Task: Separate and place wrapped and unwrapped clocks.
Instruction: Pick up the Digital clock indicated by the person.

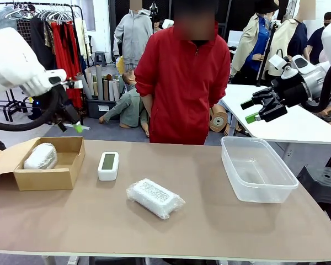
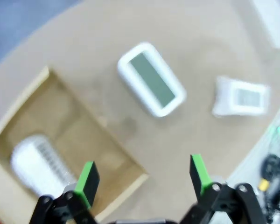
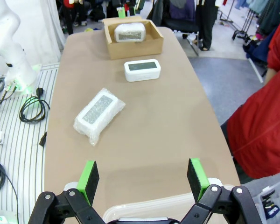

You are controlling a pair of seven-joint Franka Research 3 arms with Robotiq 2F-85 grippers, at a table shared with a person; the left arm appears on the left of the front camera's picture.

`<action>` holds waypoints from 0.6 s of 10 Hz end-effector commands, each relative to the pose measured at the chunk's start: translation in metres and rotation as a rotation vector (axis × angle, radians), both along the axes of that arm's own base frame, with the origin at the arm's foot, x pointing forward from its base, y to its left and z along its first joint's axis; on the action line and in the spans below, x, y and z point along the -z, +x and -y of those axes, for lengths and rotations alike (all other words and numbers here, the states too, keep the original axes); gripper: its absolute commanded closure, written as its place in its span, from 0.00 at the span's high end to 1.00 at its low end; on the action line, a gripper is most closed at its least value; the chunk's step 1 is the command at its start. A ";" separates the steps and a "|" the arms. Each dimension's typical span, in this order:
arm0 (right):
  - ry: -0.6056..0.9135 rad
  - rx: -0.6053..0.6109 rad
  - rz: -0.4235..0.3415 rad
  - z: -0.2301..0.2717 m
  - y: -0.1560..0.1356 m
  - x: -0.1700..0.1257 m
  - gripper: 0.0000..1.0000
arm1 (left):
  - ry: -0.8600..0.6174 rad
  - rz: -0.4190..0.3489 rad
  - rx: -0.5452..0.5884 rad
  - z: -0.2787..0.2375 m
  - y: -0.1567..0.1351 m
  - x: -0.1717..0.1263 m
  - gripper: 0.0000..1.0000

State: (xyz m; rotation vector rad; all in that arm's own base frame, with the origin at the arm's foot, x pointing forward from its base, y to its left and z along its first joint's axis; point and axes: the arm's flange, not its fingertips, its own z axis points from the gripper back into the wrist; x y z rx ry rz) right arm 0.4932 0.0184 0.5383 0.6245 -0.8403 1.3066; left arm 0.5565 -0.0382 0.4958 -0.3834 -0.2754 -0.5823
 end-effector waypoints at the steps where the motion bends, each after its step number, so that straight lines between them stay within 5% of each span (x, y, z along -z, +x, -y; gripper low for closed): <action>1: 0.000 -0.002 0.002 -0.001 -0.001 -0.001 1.00 | -0.130 0.016 0.248 -0.009 0.006 -0.021 1.00; 4: 0.000 -0.002 0.002 -0.001 -0.001 -0.001 1.00 | -0.148 0.136 0.491 0.007 0.003 -0.045 1.00; 6: 0.000 -0.002 0.002 -0.001 -0.001 -0.001 1.00 | -0.139 0.337 0.632 0.015 -0.003 -0.055 1.00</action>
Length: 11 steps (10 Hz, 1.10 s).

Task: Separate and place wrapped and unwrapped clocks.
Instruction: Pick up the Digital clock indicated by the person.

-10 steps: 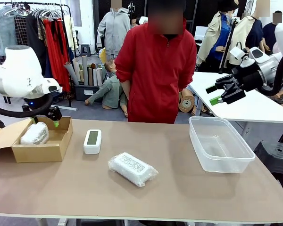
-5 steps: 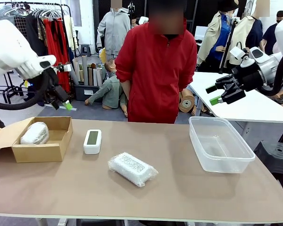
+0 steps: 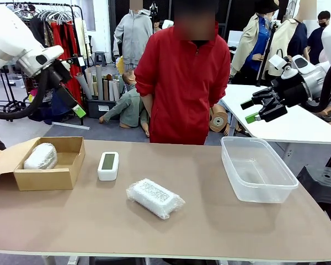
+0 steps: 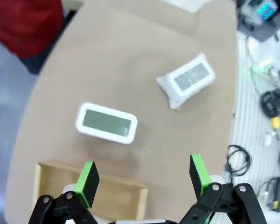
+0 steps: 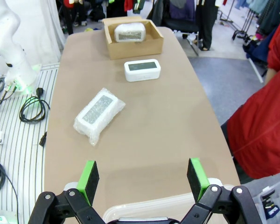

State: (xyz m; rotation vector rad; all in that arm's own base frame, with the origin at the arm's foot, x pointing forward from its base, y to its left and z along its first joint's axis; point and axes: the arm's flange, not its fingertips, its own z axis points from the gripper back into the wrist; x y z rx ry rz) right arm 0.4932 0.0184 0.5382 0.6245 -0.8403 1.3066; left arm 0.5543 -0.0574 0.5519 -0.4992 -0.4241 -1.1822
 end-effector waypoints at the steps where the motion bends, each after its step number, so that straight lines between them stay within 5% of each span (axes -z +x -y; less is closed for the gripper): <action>1: 0.000 -0.002 0.002 -0.001 -0.001 -0.001 1.00 | -0.012 0.180 -0.049 0.000 -0.002 0.004 1.00; 2: 0.000 -0.002 0.002 -0.001 -0.001 -0.001 1.00 | 0.000 0.000 0.000 0.000 0.000 0.000 1.00; 4: 0.000 -0.002 0.002 -0.001 -0.001 -0.001 1.00 | 0.000 0.000 0.000 0.000 0.000 0.000 1.00; 5: 0.000 -0.002 0.002 -0.001 -0.001 -0.001 1.00 | 0.009 0.060 0.009 0.001 0.003 0.000 1.00; 6: 0.000 -0.002 0.002 -0.001 -0.001 -0.001 1.00 | -0.013 0.038 0.150 0.001 0.012 0.012 1.00; 8: 0.000 -0.002 0.002 -0.001 -0.001 -0.001 1.00 | -0.093 0.136 0.345 0.002 0.025 0.015 1.00; 11: 0.000 -0.002 0.002 -0.001 -0.001 -0.001 1.00 | -0.244 0.176 0.454 0.013 0.032 0.017 1.00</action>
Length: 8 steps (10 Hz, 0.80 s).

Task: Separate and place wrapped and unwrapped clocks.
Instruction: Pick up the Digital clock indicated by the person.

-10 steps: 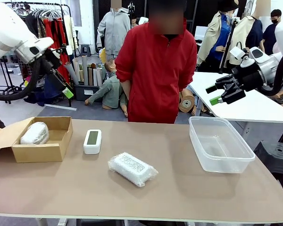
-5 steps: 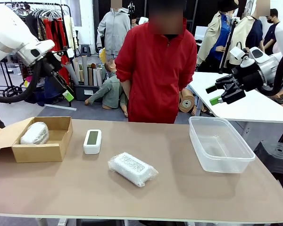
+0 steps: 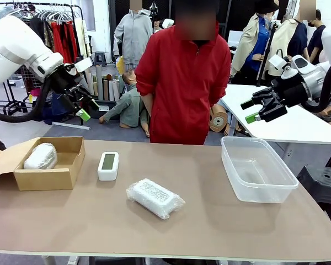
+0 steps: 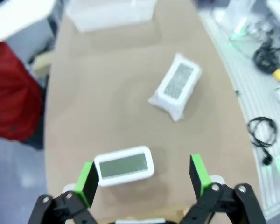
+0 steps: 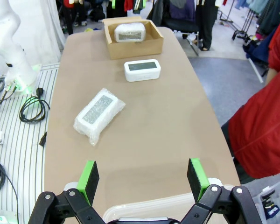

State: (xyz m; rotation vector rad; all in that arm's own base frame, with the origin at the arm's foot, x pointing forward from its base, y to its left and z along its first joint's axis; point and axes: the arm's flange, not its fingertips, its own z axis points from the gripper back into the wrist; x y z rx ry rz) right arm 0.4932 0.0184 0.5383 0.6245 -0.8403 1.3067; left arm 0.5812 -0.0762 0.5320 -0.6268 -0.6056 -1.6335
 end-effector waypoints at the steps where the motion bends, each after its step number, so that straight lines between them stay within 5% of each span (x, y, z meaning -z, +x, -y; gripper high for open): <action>1: 0.000 -0.002 0.002 -0.001 -0.001 -0.001 1.00 | -0.110 -0.036 0.010 -0.004 0.008 -0.003 1.00; 5: 0.000 -0.002 0.002 -0.001 -0.001 -0.001 1.00 | -0.160 0.133 -0.113 0.010 0.000 -0.005 1.00; 8: 0.000 -0.002 0.002 -0.001 -0.001 -0.001 1.00 | -0.158 0.164 -0.143 0.009 0.002 -0.006 1.00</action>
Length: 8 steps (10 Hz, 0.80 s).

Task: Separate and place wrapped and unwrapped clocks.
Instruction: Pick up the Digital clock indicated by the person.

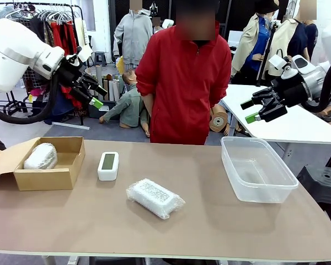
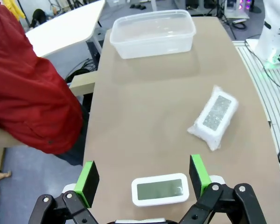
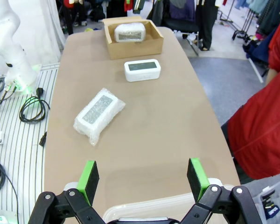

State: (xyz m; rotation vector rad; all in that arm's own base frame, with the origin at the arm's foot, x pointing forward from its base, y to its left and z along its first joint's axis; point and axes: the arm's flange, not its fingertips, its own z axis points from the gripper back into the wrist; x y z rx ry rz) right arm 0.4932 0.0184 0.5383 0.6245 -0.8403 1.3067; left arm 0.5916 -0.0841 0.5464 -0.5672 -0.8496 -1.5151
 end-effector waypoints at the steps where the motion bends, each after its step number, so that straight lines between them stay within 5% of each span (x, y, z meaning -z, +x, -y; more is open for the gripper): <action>1: 0.000 -0.002 0.002 -0.001 -0.001 -0.001 1.00 | -0.007 0.029 -0.007 0.001 -0.008 0.009 1.00; 3: 0.000 -0.002 0.002 -0.001 -0.001 -0.001 1.00 | 0.013 -0.048 0.021 0.000 -0.006 0.012 1.00; 8: 0.000 -0.002 0.002 -0.001 -0.001 -0.001 1.00 | 0.004 -0.004 -0.006 0.000 -0.001 0.006 1.00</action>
